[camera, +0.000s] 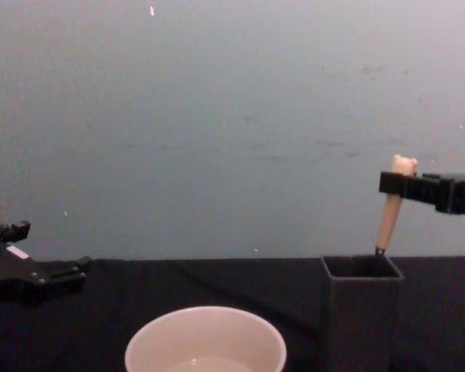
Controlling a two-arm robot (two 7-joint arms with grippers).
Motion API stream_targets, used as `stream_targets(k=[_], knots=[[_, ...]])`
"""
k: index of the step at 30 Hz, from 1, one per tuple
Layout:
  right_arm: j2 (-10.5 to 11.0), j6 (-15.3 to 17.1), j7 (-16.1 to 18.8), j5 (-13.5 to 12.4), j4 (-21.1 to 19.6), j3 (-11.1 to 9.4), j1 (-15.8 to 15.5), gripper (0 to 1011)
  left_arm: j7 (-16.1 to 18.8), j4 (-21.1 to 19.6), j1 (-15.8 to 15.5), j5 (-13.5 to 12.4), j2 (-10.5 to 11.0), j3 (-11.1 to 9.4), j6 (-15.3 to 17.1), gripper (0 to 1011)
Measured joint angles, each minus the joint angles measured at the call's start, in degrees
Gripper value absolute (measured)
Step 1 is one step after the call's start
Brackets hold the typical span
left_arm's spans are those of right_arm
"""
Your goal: Pick up the stirring spoon with one hand, stir inside the cup, then place it back in its original position.
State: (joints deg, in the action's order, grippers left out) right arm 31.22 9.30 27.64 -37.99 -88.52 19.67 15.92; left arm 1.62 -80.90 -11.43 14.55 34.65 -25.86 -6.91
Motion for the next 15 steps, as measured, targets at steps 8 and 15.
stream_targets(k=[8,15], knots=[[0.40,-0.70,-0.78,-1.90,-1.30,-0.79,0.42,211,0.00,0.00,0.00,0.00,0.00,0.00,0.00,1001],[-0.05,-2.10,-1.77,-3.93,-2.01,-1.81,1.51,211,0.00,0.00,0.00,0.00,0.00,0.00,0.00,1001]])
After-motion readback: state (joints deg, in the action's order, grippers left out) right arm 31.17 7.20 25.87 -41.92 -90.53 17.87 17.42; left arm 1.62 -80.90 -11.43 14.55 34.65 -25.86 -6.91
